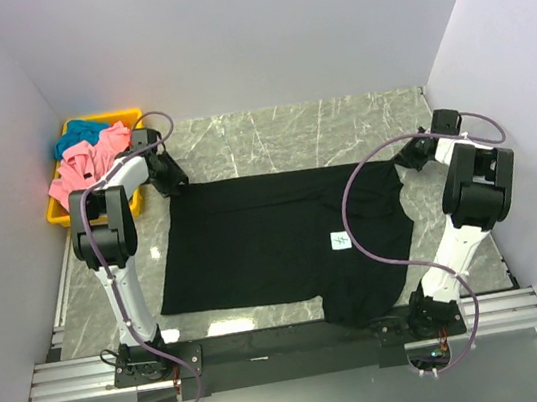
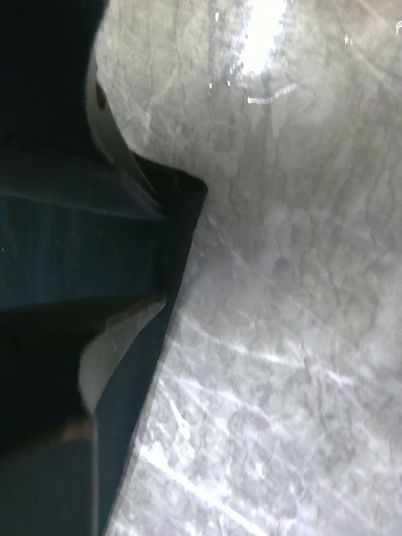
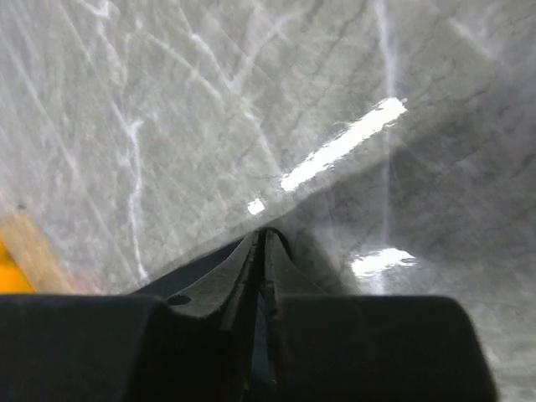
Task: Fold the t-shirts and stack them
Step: Fold the tshirt
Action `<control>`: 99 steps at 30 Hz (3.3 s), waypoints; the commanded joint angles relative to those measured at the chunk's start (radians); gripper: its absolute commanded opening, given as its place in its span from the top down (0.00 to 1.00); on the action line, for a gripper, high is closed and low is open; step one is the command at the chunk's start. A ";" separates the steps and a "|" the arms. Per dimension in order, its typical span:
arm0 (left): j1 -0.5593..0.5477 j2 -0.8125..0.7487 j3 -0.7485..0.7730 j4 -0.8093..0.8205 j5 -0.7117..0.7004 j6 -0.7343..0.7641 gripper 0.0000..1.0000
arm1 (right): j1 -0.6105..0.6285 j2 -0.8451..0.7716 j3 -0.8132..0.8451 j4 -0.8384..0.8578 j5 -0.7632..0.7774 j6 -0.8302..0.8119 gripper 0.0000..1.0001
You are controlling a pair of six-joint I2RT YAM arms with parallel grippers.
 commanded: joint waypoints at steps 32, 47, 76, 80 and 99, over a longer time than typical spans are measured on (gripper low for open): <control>-0.131 -0.913 -0.704 0.035 -0.331 0.134 0.10 | 0.859 -0.405 -0.137 -0.395 0.605 -0.401 0.59; -0.133 -0.884 -0.719 0.075 -0.366 0.149 0.21 | 0.862 -0.148 0.026 -0.415 0.620 -0.464 0.66; -0.133 -0.858 -0.716 0.073 -0.354 0.160 0.21 | 0.844 -0.112 0.104 -0.488 0.634 -0.492 1.00; -0.133 -0.852 -0.716 0.073 -0.349 0.160 0.21 | 0.844 -0.132 0.155 -0.562 0.536 -0.496 1.00; -0.133 -0.824 -0.710 0.065 -0.325 0.168 0.21 | 0.807 -0.205 0.124 -0.573 0.721 -0.375 0.67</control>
